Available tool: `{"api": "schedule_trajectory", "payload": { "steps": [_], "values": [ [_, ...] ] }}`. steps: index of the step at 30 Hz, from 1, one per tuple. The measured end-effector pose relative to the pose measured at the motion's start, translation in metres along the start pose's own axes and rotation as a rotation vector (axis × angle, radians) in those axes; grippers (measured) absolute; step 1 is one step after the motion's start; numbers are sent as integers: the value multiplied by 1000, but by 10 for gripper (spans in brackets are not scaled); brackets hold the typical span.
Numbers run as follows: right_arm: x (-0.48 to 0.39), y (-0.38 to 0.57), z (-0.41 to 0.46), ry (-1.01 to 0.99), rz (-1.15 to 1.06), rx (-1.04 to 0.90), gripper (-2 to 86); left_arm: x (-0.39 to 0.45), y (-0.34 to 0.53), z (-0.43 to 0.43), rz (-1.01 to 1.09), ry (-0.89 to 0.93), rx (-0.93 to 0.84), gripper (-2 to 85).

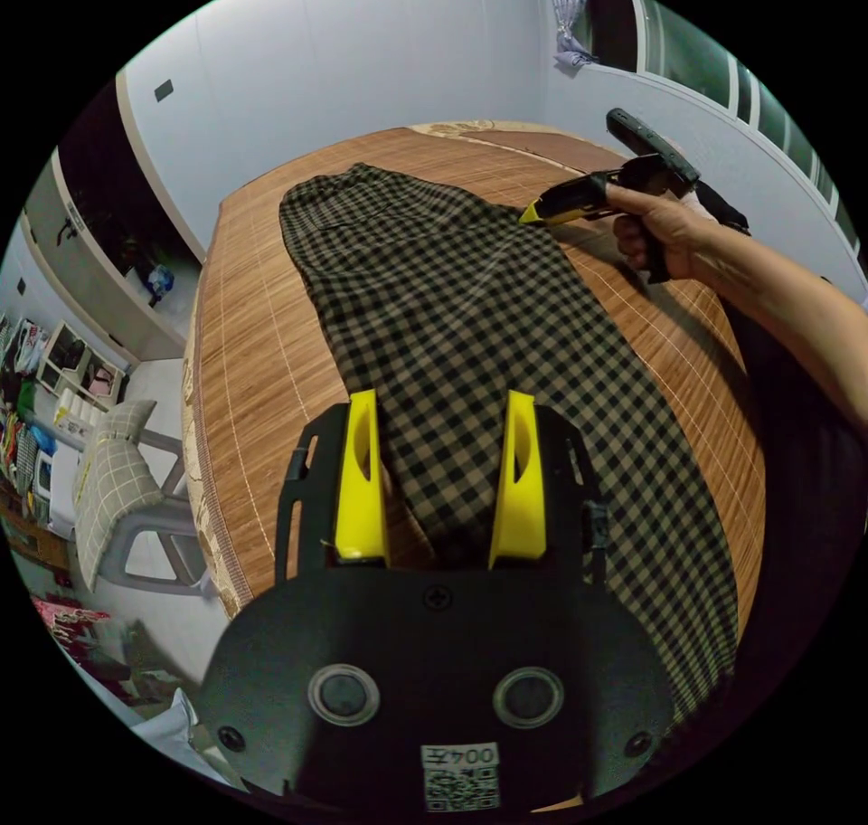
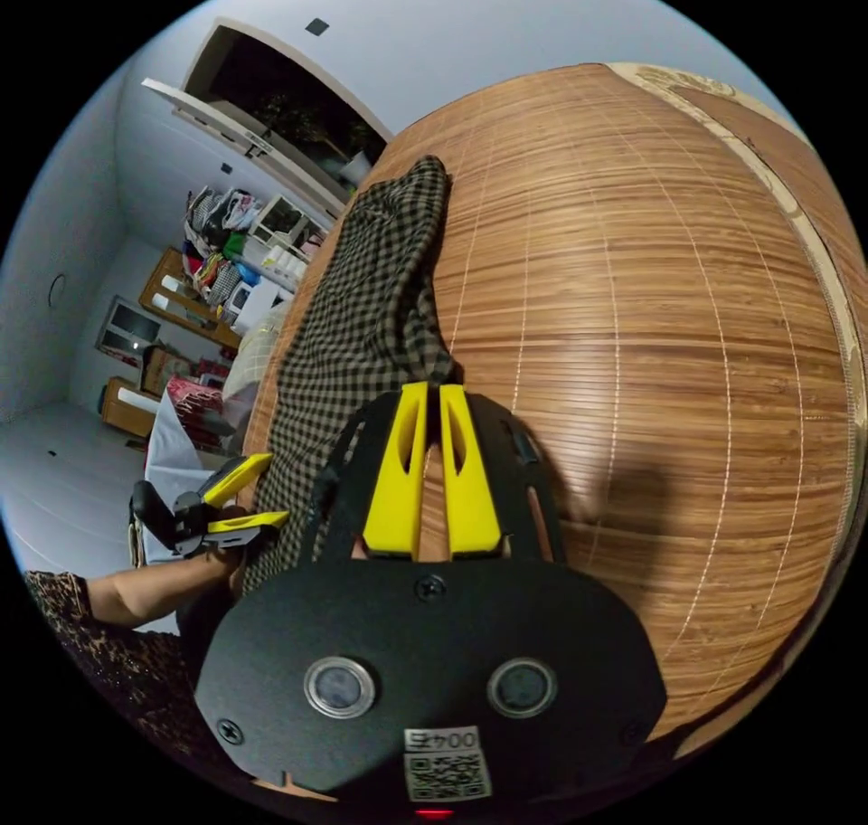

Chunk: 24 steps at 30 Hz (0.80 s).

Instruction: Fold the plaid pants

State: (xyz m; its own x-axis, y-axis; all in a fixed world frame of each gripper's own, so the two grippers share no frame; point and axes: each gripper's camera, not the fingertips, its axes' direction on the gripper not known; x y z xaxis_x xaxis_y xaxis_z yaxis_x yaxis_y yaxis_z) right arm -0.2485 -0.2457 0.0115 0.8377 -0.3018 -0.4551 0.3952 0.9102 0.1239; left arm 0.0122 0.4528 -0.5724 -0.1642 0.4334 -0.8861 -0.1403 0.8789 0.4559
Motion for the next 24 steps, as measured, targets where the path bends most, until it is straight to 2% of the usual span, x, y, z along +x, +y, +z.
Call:
{"api": "schedule_trajectory", "payload": {
  "steps": [4,7,14,22,24],
  "values": [
    [-3,-1,-16,97,-7,84,64,2,5,0,1,-1,1,180],
    [-9,-5,-16,62,-45,125,64,2,9,-1,-3,1,4,179],
    [-49,-35,36,175,-242,-29,68,3,20,-2,-11,0,8,176],
    [-62,-22,53,208,-255,-54,40,4,32,-5,-21,1,7,173],
    [-60,-18,47,241,-189,-14,37,4,35,-6,-22,3,8,172]
  ]
}}
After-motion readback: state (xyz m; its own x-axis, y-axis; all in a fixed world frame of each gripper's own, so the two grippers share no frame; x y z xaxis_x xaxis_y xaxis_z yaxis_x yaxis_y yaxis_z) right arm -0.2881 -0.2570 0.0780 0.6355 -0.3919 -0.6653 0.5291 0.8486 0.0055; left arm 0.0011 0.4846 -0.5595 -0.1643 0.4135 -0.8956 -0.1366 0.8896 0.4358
